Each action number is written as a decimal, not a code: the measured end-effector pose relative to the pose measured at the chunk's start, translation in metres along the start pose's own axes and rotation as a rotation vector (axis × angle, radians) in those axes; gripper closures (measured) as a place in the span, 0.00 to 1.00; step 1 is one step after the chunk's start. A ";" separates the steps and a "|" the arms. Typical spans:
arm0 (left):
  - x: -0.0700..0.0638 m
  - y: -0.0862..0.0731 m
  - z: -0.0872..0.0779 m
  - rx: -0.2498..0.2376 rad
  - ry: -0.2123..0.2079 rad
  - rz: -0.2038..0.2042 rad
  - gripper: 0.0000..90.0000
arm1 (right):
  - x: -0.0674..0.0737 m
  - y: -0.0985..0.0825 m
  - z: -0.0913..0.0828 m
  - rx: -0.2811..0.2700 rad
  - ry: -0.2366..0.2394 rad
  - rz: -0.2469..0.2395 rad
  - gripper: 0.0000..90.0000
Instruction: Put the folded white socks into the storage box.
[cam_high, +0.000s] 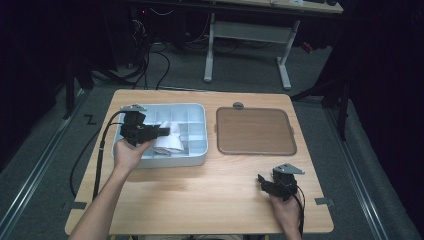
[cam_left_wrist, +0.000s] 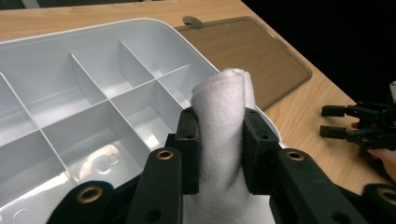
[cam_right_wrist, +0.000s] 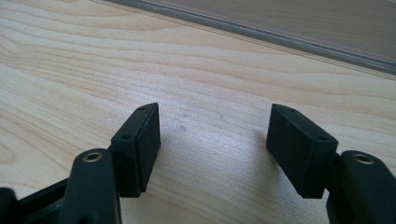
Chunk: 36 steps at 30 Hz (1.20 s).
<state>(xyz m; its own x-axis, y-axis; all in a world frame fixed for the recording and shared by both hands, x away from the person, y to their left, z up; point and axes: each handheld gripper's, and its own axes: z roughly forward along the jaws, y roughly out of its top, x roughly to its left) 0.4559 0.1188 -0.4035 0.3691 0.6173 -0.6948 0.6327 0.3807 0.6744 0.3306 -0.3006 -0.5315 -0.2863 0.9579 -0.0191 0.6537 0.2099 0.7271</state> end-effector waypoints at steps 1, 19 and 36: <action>0.001 0.000 0.002 0.002 0.004 -0.003 0.80 | 0.000 0.000 0.000 0.000 0.000 0.002 0.40; 0.019 -0.008 0.020 0.023 0.017 -0.037 0.80 | 0.000 0.000 0.000 0.001 0.001 0.002 0.40; 0.051 -0.017 0.020 0.023 0.076 -0.085 0.79 | 0.000 0.000 0.000 0.001 0.001 0.002 0.40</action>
<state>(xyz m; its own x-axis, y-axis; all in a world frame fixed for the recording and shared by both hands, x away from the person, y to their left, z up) 0.4773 0.1303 -0.4551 0.2616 0.6338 -0.7279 0.6752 0.4187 0.6073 0.3304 -0.3003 -0.5315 -0.2858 0.9581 -0.0175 0.6545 0.2085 0.7267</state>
